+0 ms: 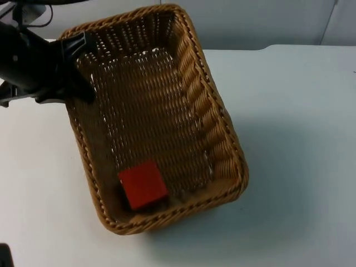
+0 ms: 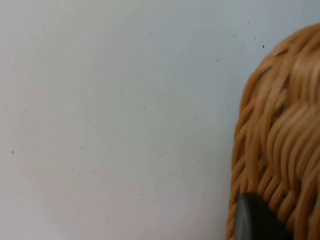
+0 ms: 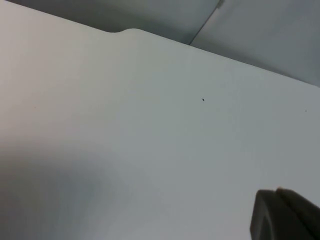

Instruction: Pick up the basket with the left hand and place the cube into the basket with the right hand.

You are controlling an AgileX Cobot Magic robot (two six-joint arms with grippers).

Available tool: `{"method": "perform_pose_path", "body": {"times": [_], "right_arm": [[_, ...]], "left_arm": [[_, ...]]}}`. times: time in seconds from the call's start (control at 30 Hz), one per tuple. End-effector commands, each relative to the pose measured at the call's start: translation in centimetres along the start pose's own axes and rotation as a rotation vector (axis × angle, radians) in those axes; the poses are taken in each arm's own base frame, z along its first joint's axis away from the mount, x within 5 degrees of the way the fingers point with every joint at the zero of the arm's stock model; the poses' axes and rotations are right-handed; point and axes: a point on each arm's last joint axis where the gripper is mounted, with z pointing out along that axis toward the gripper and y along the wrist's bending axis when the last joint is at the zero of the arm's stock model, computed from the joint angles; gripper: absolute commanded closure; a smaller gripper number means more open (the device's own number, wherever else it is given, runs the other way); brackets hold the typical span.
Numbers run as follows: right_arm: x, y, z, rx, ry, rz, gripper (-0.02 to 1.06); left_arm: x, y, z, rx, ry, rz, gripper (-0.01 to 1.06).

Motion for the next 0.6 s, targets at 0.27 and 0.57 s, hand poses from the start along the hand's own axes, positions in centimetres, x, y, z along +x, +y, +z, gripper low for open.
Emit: {"method": "perform_pose_path", "body": {"times": [0.27,0.57], "right_arm": [[0.1,-0.2,-0.2,-0.002,-0.013,0.008,1.05],[0.1,-0.2,-0.2,-0.002,-0.013,0.006,1.05]], "left_arm": [[0.0,0.3,0.8,-0.012,0.010,0.094,0.47],[-2.1,-0.6,0.2,-0.039,-0.005,0.278,0.45]]}}
